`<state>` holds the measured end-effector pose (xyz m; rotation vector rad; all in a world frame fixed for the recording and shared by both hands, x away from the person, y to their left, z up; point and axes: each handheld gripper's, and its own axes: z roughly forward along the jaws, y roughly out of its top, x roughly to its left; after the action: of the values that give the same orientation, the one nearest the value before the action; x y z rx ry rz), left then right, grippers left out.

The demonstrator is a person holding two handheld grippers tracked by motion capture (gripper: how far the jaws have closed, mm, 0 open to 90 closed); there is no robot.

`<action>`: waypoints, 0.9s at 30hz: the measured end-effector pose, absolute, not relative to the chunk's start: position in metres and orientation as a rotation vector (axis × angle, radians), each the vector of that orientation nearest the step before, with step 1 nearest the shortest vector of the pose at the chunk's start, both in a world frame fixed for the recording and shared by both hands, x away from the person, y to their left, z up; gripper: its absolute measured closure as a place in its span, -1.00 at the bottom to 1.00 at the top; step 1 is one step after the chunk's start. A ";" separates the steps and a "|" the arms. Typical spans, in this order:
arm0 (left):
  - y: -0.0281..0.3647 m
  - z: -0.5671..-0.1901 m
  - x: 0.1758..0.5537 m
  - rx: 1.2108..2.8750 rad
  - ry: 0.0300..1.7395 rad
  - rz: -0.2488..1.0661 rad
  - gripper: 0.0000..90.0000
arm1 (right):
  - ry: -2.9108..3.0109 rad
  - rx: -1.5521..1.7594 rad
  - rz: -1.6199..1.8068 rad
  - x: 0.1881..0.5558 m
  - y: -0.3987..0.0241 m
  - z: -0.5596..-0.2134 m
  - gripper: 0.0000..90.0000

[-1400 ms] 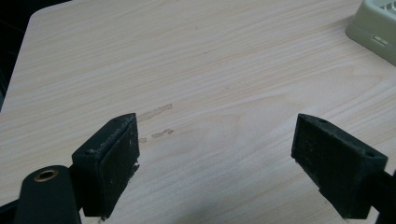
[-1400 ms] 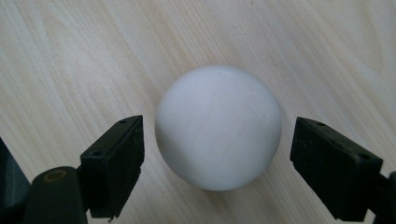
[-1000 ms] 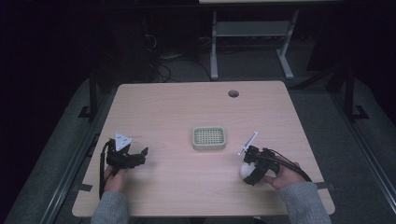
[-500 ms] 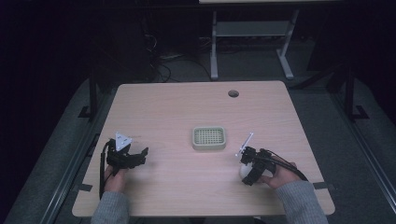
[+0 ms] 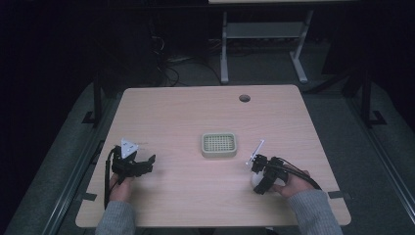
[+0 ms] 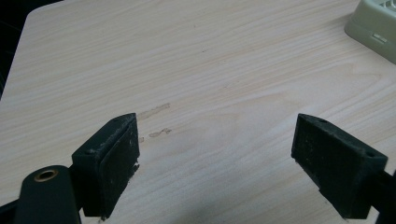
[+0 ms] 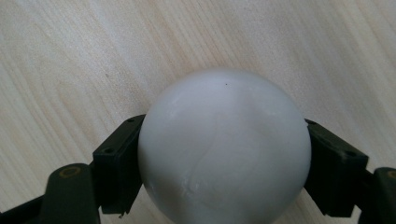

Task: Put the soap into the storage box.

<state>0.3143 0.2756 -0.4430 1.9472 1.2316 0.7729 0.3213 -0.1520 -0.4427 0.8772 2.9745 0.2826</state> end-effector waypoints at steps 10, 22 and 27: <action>0.275 -0.443 0.314 1.955 1.229 0.774 -0.67 | 2.991 0.839 0.261 0.320 -0.150 -0.442 -0.49; 0.276 -0.442 0.314 1.959 1.229 0.778 -0.67 | 2.989 0.833 0.307 0.322 -0.149 -0.431 -0.49; 0.276 -0.442 0.314 1.952 1.232 0.777 -0.67 | 2.990 0.825 0.330 0.326 -0.148 -0.423 -0.49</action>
<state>0.3140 0.2765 -0.4422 1.9523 1.2318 0.7771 0.3260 -0.1480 -0.4234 0.8248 2.9897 0.3305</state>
